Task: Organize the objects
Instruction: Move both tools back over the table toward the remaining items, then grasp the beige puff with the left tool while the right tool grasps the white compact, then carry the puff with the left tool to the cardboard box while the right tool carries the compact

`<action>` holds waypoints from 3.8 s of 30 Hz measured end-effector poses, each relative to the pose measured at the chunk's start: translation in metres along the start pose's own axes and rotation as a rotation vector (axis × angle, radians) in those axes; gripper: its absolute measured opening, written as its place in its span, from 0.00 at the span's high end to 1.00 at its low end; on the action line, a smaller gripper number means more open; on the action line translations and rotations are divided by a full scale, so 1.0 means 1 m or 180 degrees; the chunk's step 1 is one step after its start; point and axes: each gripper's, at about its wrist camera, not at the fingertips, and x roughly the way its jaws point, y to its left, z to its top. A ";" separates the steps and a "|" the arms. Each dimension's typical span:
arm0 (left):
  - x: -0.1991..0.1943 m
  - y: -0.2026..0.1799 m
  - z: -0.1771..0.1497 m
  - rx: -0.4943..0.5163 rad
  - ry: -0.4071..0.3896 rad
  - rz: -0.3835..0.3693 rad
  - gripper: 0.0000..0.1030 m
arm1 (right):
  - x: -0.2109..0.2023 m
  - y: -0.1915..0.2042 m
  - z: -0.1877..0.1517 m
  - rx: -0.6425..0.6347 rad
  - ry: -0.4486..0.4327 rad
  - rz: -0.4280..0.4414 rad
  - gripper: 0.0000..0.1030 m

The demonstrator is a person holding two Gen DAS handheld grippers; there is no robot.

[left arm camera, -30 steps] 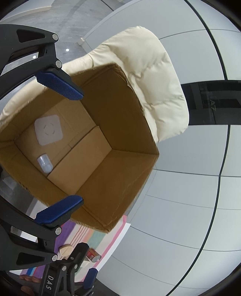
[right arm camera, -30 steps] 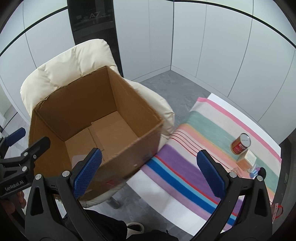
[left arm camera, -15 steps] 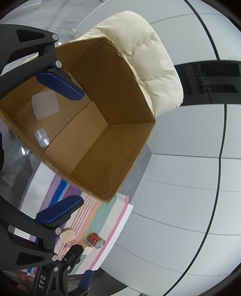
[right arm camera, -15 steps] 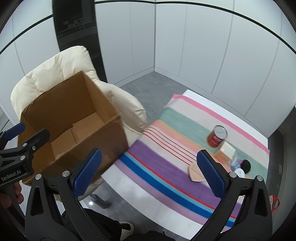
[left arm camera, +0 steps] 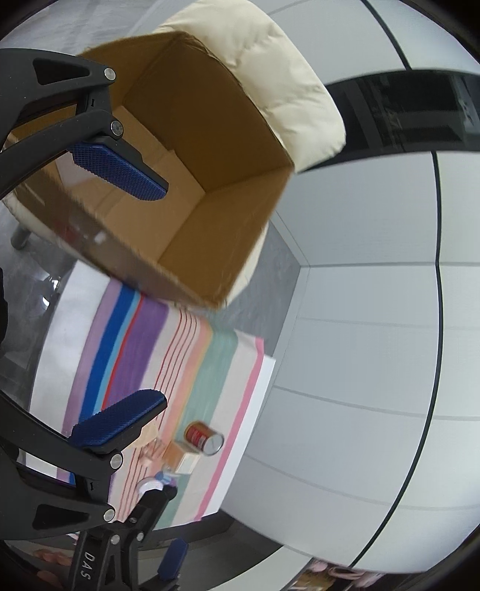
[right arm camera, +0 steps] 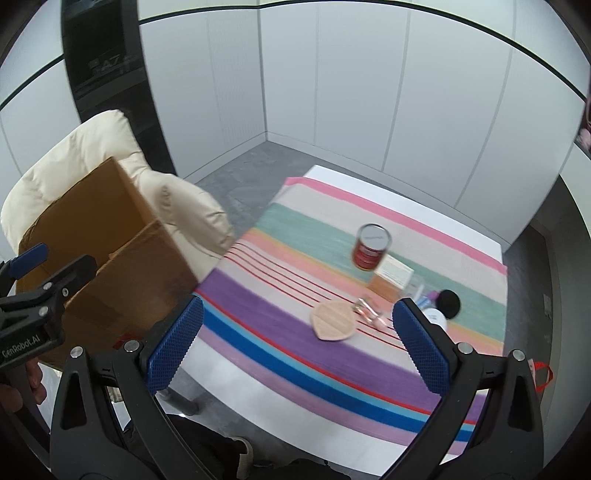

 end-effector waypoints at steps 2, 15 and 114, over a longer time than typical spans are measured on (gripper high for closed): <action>0.001 -0.011 0.001 0.0059 0.0011 -0.0046 0.00 | -0.002 -0.012 -0.002 0.0061 0.0006 -0.0032 0.00; 0.009 -0.073 0.001 0.0338 0.0066 -0.0275 0.00 | -0.019 -0.077 -0.020 0.0355 0.0010 -0.0194 0.00; 0.032 -0.186 -0.018 0.0856 0.0428 -0.1012 0.37 | -0.020 -0.165 -0.075 0.0751 0.0301 -0.0149 0.42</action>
